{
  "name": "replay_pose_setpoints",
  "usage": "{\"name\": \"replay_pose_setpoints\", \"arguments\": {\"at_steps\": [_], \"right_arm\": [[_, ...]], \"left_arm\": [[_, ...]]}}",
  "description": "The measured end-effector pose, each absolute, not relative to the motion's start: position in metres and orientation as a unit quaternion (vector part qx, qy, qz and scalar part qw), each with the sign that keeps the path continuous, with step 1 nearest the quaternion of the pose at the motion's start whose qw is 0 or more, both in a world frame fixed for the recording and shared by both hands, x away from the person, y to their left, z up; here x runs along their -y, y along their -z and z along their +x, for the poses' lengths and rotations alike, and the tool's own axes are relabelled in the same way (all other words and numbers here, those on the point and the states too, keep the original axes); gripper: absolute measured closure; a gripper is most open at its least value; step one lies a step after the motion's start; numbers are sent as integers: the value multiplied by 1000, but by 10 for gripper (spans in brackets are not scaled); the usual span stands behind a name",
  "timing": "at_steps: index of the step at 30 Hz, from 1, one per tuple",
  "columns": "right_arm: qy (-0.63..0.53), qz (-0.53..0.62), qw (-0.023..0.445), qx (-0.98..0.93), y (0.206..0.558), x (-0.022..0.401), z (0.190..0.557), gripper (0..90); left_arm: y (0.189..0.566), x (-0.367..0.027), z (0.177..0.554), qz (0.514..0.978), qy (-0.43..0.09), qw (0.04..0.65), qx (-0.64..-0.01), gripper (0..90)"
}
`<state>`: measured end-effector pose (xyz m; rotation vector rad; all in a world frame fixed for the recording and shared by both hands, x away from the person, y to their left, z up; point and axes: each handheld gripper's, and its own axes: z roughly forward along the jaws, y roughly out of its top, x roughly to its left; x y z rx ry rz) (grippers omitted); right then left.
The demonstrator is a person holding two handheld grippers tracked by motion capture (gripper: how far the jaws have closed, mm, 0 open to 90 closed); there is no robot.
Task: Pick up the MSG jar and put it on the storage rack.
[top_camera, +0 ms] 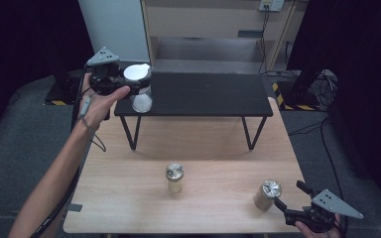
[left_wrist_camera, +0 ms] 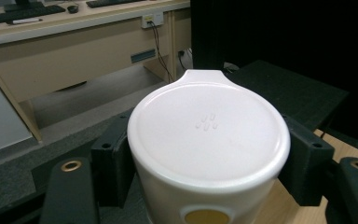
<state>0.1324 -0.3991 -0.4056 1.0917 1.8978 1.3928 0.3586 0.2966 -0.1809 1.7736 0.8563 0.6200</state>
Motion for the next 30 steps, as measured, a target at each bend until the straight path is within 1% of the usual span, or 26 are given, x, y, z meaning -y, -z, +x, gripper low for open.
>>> {"name": "replay_pose_setpoints", "arguments": {"at_steps": [16,30], "right_arm": [[-518,403,269,-705,406,400,132,39],[-519,402,268,-705,407,401,133,41]], "left_arm": [[189,-277,390,716,-268,509,-396,297],[206,-271,404,706,-277,502,-415,297]]}}
